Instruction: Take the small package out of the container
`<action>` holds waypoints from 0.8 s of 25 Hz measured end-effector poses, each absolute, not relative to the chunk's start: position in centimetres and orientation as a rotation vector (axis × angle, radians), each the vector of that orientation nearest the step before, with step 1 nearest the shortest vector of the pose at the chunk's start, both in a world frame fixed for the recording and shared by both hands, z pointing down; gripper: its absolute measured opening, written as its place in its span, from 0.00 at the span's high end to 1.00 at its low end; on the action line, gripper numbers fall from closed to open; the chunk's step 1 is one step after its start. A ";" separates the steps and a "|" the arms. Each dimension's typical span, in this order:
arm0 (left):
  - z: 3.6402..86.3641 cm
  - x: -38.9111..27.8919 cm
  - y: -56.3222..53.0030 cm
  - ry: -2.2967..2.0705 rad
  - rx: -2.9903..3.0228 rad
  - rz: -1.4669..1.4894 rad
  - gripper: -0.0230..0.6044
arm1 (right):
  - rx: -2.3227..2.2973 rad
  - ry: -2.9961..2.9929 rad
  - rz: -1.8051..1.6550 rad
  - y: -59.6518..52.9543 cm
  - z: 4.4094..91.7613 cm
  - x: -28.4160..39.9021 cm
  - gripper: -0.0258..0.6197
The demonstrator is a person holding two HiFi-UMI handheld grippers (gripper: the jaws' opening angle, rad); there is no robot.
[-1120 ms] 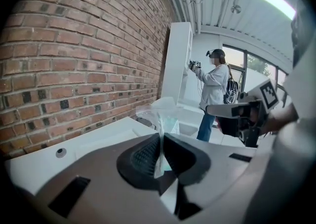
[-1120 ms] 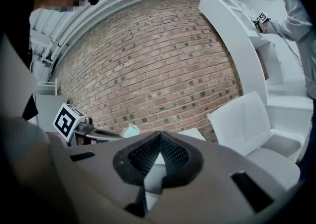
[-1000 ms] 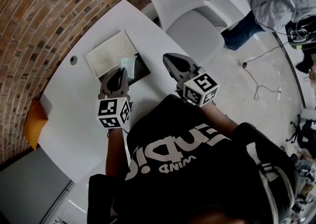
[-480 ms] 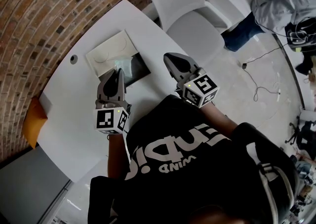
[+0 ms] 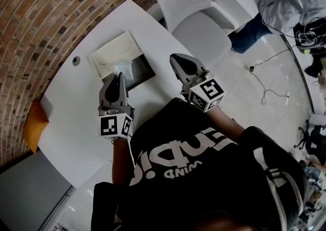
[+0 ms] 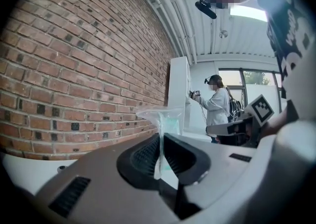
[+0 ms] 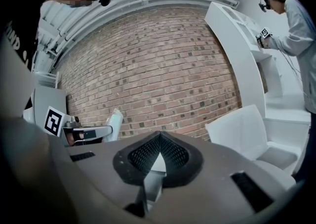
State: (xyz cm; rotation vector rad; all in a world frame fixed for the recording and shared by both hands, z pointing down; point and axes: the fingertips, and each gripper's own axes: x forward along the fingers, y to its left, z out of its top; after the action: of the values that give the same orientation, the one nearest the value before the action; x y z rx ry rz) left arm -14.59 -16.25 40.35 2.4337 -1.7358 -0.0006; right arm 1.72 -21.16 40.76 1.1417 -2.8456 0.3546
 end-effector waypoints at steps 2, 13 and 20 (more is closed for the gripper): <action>40.6 -15.0 -16.2 -1.755 2.414 -0.008 0.92 | 1.160 -2.850 0.371 -21.2 40.6 1.7 0.96; 40.9 -15.7 -16.0 -1.785 2.385 -0.014 0.92 | 1.168 -2.843 0.342 -21.0 40.9 2.0 0.96; 40.9 -15.4 -16.3 -1.779 2.383 -0.007 0.92 | 1.179 -2.841 0.349 -21.2 40.7 2.0 0.96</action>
State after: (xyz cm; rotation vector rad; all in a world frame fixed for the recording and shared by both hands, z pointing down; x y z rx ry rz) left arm -15.39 -16.28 40.89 2.3826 -1.7786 -0.0071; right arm 2.02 -21.21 40.69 1.1785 -2.8406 0.3488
